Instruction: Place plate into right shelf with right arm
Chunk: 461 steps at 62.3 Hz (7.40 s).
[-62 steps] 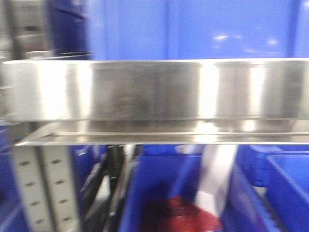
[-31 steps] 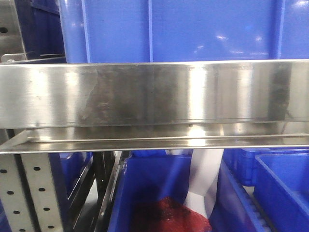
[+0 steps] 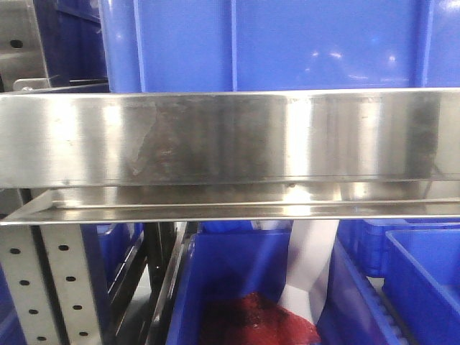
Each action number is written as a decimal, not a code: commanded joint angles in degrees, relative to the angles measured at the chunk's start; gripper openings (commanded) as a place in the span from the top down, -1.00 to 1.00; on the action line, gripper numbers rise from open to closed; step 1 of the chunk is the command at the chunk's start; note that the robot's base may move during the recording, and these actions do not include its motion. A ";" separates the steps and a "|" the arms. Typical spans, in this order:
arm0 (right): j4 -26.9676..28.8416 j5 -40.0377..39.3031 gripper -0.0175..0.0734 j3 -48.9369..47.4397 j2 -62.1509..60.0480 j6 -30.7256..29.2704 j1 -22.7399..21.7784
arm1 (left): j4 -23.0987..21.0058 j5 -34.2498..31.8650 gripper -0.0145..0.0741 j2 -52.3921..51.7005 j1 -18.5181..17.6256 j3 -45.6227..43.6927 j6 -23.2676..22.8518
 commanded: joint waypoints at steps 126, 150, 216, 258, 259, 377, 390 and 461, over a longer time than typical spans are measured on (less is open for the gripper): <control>5.19 0.88 -0.76 -46.35 69.31 -0.71 -12.32 | -0.35 -5.02 0.78 -0.36 0.06 0.57 -0.16; 5.19 23.47 0.42 -46.35 49.34 -0.71 -12.32 | -0.35 -5.02 0.78 -0.36 0.06 0.57 -0.16; 6.47 18.67 0.49 -34.99 38.00 -5.34 -24.14 | -0.35 -5.02 0.78 -0.36 0.06 0.57 -0.16; 20.80 -8.93 0.49 12.64 7.09 -18.12 -33.25 | -0.35 -5.02 0.78 -0.36 0.06 0.57 -0.16; 20.51 -8.93 0.49 13.28 6.57 -17.59 -33.25 | -0.35 -5.02 0.78 -0.36 0.06 0.57 -0.16; 13.18 -6.07 0.49 27.67 -0.49 -10.60 -32.08 | -0.35 -5.02 0.78 -0.36 0.06 0.57 -0.16; 13.73 -6.12 0.49 27.67 -0.49 -10.60 -32.08 | -0.35 -5.02 0.78 -0.36 0.06 0.57 -0.16; 12.21 -6.12 0.49 27.67 -0.49 -10.56 -32.08 | -0.35 -5.02 0.78 -0.36 0.06 0.57 -0.16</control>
